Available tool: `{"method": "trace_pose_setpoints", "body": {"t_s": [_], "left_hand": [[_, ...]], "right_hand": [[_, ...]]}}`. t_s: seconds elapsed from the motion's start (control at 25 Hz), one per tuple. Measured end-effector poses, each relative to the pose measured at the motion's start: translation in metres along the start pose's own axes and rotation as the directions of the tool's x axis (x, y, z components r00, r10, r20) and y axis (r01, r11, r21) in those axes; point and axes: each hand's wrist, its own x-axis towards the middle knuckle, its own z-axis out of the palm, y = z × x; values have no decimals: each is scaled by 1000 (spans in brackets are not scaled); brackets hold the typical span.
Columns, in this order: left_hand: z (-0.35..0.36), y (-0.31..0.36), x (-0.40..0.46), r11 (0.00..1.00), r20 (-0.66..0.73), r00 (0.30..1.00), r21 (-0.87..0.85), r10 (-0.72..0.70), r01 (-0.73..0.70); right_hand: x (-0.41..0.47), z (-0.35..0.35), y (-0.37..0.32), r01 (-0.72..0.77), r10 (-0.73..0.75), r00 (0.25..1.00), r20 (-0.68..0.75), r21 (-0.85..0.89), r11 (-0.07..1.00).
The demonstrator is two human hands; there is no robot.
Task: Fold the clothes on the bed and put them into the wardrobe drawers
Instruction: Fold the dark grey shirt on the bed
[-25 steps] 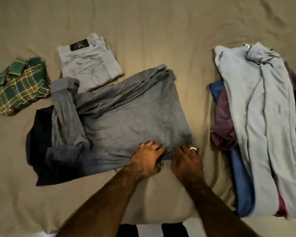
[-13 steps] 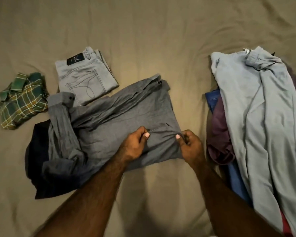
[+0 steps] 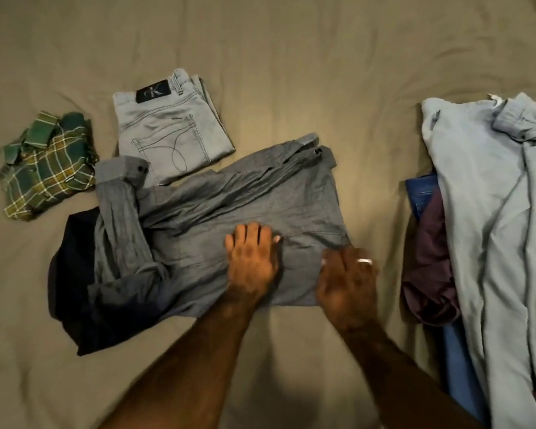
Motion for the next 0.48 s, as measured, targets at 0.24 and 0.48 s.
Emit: {"method": "trace_pose_setpoints", "body": {"t_s": [0.24, 0.48], "left_hand": [[-18, -134, -151, 918, -54, 930, 149, -363, 367], [-48, -223, -204, 575, -100, 566, -148, -818, 805]], "right_hand": [[-2, 44, -51, 117, -145, 945, 293, 110, 987], [-16, 66, -133, 208, -204, 937, 284, 19, 978]]}}
